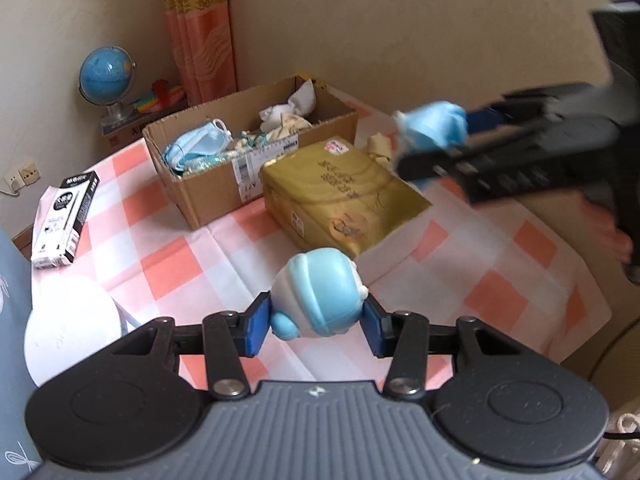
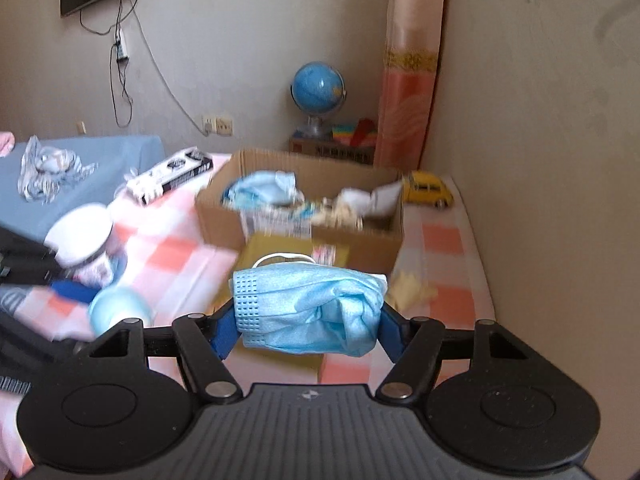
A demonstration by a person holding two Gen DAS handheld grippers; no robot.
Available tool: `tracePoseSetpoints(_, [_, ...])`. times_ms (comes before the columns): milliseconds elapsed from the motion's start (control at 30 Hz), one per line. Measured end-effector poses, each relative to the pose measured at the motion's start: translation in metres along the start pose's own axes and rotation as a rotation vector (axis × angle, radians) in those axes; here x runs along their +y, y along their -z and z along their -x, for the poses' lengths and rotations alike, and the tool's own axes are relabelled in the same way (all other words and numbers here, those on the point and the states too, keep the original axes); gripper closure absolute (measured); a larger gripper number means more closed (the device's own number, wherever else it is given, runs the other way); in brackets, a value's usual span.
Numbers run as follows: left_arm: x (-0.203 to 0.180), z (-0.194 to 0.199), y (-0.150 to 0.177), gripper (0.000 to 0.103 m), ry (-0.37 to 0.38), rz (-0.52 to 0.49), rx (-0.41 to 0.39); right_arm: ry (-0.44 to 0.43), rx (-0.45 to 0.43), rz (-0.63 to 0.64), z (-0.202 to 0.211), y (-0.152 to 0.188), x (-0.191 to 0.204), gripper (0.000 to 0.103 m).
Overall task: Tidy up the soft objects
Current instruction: 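Carry the face mask into the box and open the right tool, then carry the blue-white ball toy into the box and open the left tool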
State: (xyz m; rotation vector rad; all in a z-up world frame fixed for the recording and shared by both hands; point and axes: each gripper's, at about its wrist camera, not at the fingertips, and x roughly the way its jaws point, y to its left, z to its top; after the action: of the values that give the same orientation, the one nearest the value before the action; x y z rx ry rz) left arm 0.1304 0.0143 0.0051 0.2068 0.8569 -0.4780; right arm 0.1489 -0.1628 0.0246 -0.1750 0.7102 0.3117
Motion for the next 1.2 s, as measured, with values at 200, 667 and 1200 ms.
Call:
tracePoseSetpoints(200, [0.008, 0.006, -0.008, 0.056, -0.024, 0.004, -0.028, -0.017, -0.024, -0.008, -0.033, -0.043, -0.011, 0.03])
tracePoseSetpoints(667, [0.023, -0.003, -0.013, 0.056, -0.057, 0.013, -0.014, -0.1, 0.059, 0.021, -0.13, -0.123, -0.009, 0.03])
tracePoseSetpoints(1200, [0.028, -0.009, -0.036, 0.056, -0.064, -0.009, -0.016, -0.054, 0.083, -0.071, -0.121, -0.107, -0.03, 0.0])
